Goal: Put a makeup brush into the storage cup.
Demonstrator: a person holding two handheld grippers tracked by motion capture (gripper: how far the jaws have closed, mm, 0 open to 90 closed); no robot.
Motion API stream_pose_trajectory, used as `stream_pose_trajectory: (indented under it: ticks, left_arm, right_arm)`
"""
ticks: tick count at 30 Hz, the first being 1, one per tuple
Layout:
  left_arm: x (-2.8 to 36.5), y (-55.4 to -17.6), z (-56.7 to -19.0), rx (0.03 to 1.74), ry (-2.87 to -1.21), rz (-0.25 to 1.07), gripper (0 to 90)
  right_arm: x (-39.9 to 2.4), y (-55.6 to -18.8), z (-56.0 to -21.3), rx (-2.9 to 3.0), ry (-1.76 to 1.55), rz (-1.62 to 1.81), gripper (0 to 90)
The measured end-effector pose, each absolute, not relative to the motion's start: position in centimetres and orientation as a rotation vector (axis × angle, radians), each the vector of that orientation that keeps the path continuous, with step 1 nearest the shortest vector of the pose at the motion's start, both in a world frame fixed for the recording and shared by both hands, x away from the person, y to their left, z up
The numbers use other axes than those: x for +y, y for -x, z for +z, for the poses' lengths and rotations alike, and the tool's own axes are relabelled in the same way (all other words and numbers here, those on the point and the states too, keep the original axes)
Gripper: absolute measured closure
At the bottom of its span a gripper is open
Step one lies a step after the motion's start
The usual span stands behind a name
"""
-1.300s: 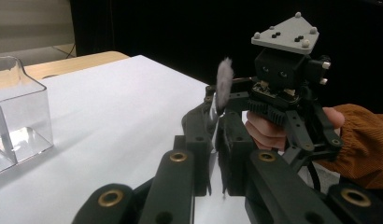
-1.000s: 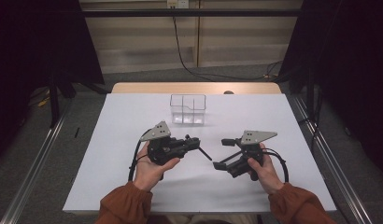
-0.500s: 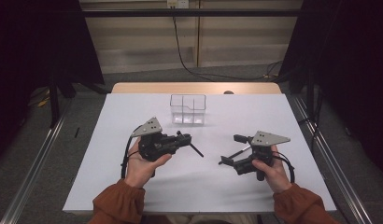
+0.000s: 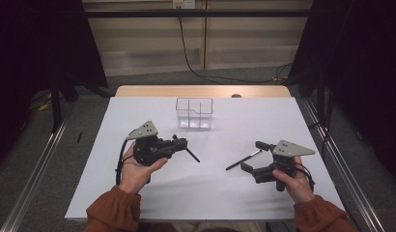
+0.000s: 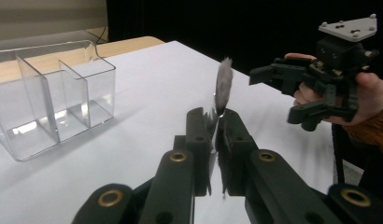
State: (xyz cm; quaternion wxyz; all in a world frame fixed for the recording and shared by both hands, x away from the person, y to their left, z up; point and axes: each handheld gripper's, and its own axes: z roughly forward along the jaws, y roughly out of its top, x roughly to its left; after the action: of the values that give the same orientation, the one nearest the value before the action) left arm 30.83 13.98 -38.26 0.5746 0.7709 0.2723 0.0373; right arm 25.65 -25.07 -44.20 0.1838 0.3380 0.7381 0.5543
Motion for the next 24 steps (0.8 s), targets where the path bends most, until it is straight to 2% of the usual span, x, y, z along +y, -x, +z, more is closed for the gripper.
stream_pose_trajectory:
  ticks: [24]
  left_arm:
    - [16.7, -33.1, -36.8, 0.706, -1.825, 0.135, 84.0]
  right_arm:
    - [-28.2, -23.9, -45.2, 1.873, -1.019, 1.532, 0.1]
